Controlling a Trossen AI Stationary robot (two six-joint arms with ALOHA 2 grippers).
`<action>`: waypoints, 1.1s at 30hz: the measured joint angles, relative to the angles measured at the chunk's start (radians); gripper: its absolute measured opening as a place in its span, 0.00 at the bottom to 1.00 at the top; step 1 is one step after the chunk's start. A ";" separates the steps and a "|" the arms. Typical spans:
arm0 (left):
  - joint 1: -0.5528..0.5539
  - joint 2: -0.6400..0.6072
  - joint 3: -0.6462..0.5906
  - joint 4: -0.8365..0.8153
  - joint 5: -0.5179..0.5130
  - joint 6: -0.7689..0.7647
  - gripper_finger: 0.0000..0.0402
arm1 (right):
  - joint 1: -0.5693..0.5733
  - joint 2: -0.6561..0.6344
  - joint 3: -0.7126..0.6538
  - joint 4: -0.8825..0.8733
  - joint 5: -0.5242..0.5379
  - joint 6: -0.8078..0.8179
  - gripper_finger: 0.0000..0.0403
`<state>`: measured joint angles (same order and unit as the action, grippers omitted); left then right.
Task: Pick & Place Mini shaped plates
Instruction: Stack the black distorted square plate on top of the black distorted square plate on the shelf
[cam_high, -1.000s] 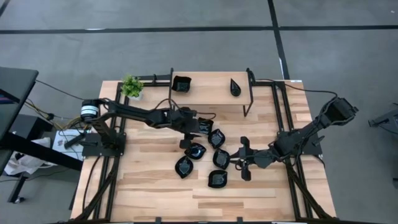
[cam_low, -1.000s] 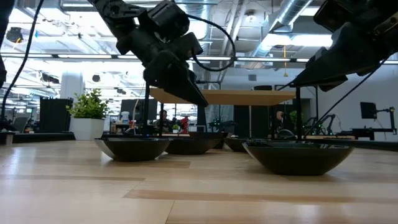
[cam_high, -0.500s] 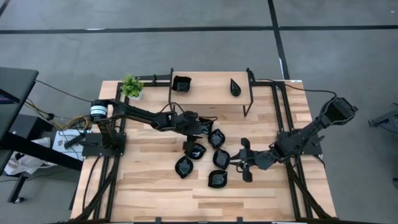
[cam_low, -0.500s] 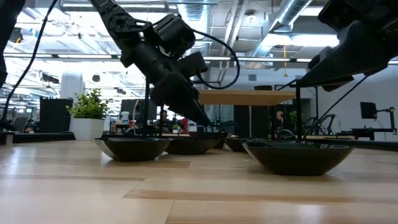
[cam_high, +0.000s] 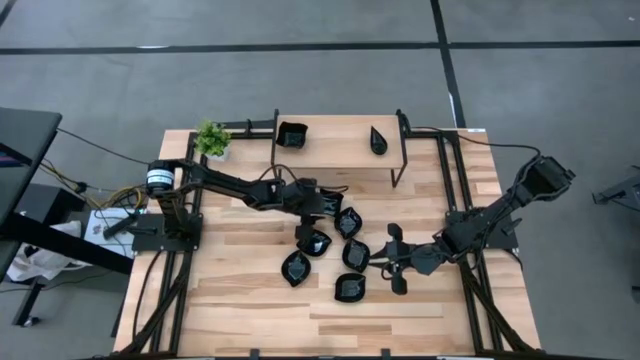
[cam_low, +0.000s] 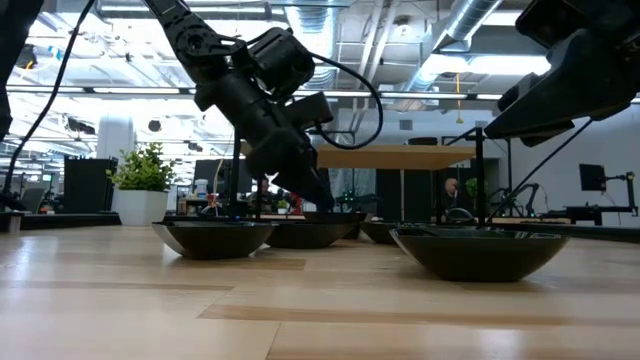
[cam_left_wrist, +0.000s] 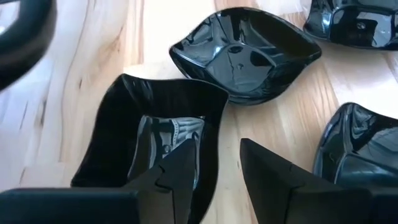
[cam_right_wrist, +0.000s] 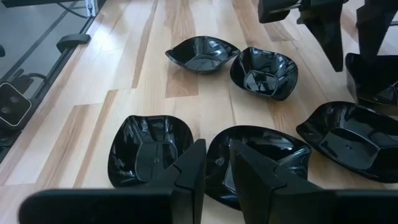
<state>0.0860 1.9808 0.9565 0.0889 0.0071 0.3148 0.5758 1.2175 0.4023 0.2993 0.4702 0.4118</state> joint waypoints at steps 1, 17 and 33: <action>-0.001 0.000 0.000 -0.004 0.000 0.000 0.33 | 0.000 0.000 0.000 0.000 0.000 0.000 0.17; -0.006 0.000 -0.002 -0.020 -0.010 0.003 0.33 | 0.000 0.000 0.000 0.001 0.002 0.000 0.17; 0.005 0.059 -0.005 -0.018 -0.011 -0.001 0.33 | 0.000 0.000 0.000 0.001 0.002 0.006 0.17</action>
<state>0.0913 2.0396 0.9512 0.0708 -0.0036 0.3141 0.5758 1.2175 0.4023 0.3004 0.4721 0.4175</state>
